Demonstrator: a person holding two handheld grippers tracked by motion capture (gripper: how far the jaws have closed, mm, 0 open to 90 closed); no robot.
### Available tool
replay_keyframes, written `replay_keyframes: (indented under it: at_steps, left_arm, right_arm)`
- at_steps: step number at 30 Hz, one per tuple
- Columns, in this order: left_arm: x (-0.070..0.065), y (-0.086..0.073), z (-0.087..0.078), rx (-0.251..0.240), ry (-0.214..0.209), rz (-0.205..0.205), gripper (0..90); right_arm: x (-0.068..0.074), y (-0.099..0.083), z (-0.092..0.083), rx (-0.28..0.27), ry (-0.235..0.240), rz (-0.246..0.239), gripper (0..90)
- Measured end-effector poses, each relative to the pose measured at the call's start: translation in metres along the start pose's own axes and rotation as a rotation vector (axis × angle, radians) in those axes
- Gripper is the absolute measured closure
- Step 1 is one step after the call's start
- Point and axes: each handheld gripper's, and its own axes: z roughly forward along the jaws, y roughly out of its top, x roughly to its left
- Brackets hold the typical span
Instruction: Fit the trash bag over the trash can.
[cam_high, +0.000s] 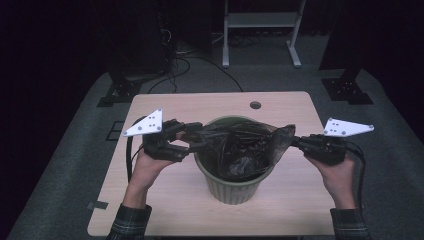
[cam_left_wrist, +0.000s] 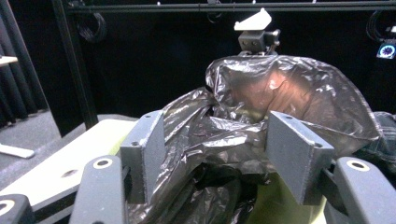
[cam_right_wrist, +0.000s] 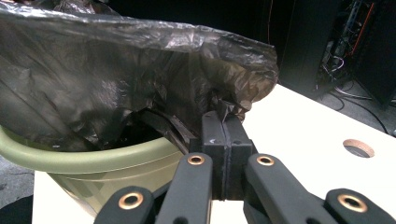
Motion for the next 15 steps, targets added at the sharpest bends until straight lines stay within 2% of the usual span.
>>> replay_keyframes:
  at_steps: [1,5,8,15]
  left_arm:
    - [0.0,-0.001,0.001,0.006,-0.004,0.002,41.9]
    - [0.003,-0.004,0.002,0.026,-0.026,-0.011,69.5]
    - [0.003,-0.006,-0.001,0.018,-0.056,-0.029,88.8]
    - [0.001,-0.01,-0.011,-0.018,-0.118,-0.081,89.7]
  right_arm:
    - [0.0,0.0,0.0,-0.001,0.0,0.0,89.8]
    - [0.0,0.0,0.0,-0.001,0.001,0.003,89.8]
    - [-0.001,0.0,-0.001,-0.002,0.001,0.003,89.8]
    - [0.0,0.0,-0.002,0.001,-0.003,0.005,89.8]
